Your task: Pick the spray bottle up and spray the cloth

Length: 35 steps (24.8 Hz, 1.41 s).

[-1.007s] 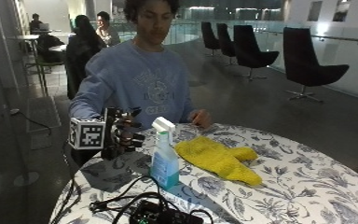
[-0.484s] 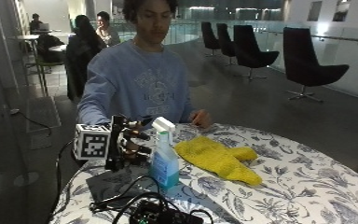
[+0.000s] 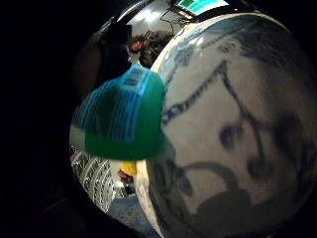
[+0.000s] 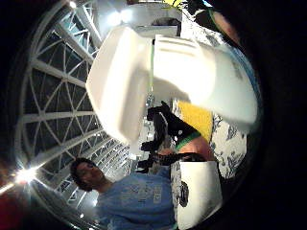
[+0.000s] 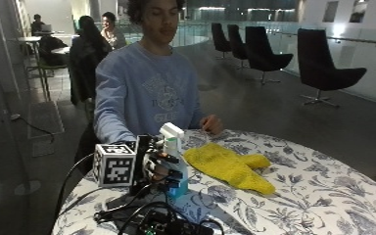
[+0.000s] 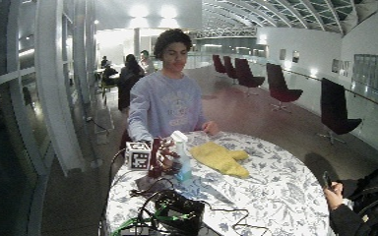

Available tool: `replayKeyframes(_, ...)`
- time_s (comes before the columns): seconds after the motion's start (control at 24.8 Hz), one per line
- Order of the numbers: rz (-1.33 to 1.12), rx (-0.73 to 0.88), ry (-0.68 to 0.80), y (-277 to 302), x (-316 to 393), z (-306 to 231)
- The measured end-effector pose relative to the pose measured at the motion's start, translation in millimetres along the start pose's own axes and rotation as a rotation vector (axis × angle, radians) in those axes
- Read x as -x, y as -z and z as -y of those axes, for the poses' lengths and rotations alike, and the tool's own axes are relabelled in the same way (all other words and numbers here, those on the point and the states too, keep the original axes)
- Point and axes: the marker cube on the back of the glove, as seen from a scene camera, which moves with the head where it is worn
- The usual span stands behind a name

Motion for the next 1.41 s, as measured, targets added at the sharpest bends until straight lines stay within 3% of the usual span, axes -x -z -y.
replayKeyframes(0.44,-0.039,-0.147,0.074,-15,-5,23)
replayKeyframes(0.77,-0.066,-0.105,0.085,-10,5,25)
replayKeyframes(1.25,-0.214,0.447,0.023,-28,88,-4)
replayKeyframes(1.41,-0.298,0.61,-0.06,-41,100,-12)
